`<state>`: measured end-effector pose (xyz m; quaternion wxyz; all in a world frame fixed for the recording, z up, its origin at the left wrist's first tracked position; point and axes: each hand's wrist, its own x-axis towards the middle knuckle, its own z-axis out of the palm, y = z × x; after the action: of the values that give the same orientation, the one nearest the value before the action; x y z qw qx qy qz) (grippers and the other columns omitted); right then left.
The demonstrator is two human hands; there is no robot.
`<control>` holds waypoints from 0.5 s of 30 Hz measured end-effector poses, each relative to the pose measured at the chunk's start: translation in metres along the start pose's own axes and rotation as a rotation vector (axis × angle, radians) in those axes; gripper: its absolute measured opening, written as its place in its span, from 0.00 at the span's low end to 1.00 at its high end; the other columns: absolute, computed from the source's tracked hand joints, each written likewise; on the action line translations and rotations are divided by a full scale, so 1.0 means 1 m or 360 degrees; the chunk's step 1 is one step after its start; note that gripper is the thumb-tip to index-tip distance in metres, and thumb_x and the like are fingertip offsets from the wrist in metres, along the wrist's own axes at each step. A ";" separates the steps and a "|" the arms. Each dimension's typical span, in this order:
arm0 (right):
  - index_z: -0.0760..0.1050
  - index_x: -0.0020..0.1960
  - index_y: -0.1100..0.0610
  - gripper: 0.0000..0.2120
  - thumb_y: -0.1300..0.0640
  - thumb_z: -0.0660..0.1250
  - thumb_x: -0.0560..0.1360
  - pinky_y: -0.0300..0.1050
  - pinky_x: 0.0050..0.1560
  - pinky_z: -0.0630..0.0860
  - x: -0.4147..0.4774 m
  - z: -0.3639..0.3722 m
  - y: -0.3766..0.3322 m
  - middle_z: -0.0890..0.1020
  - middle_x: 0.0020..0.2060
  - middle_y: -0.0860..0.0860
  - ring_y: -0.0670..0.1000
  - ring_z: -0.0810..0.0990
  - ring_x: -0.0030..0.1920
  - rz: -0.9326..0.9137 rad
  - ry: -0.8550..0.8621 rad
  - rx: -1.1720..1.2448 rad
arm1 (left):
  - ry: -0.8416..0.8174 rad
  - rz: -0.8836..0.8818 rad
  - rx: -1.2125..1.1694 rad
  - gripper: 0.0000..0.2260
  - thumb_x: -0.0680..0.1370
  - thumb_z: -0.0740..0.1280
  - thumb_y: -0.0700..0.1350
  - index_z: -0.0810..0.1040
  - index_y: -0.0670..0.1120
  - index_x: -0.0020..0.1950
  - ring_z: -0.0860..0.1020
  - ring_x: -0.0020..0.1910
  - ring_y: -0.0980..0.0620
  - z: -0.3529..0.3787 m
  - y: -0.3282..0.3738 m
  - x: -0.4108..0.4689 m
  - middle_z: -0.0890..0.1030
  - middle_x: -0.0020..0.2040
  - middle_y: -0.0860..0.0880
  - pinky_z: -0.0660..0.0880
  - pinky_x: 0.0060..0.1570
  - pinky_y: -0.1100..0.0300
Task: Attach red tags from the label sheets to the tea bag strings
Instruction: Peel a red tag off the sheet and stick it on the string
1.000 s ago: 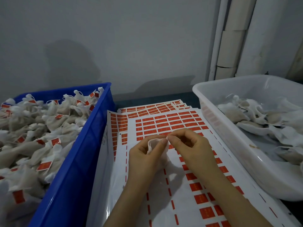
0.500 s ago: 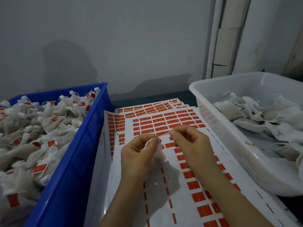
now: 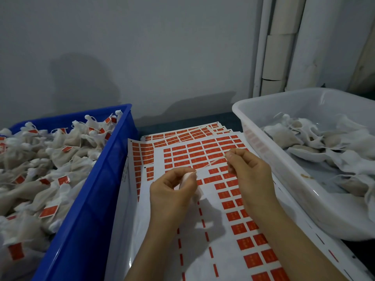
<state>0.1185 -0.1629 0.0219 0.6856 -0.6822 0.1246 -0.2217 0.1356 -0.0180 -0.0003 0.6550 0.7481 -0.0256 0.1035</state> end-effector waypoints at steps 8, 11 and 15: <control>0.79 0.46 0.51 0.08 0.54 0.61 0.78 0.45 0.46 0.80 -0.003 0.008 -0.001 0.84 0.39 0.50 0.52 0.83 0.39 0.0266 -0.0268 0.0477 | -0.0198 0.0224 0.0229 0.11 0.68 0.74 0.53 0.77 0.59 0.47 0.72 0.50 0.75 0.002 -0.003 -0.005 0.75 0.46 0.76 0.66 0.32 0.82; 0.79 0.46 0.55 0.10 0.55 0.59 0.78 0.39 0.39 0.79 -0.001 0.008 -0.002 0.84 0.38 0.52 0.50 0.81 0.32 0.0390 -0.0374 0.0677 | -0.0199 0.0278 0.0258 0.06 0.71 0.73 0.49 0.78 0.58 0.44 0.74 0.50 0.69 0.003 -0.005 -0.004 0.78 0.46 0.69 0.67 0.35 0.83; 0.75 0.42 0.58 0.10 0.57 0.59 0.79 0.38 0.36 0.75 0.002 0.003 -0.002 0.78 0.32 0.54 0.48 0.74 0.27 0.0443 -0.0429 0.0879 | -0.0201 0.0315 0.0384 0.05 0.70 0.72 0.52 0.79 0.62 0.43 0.76 0.49 0.67 -0.003 -0.003 -0.002 0.80 0.43 0.68 0.71 0.37 0.79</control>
<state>0.1216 -0.1611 0.0237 0.8785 -0.4702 0.0601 -0.0591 0.1338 -0.0147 -0.0029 0.5440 0.8203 -0.1276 0.1225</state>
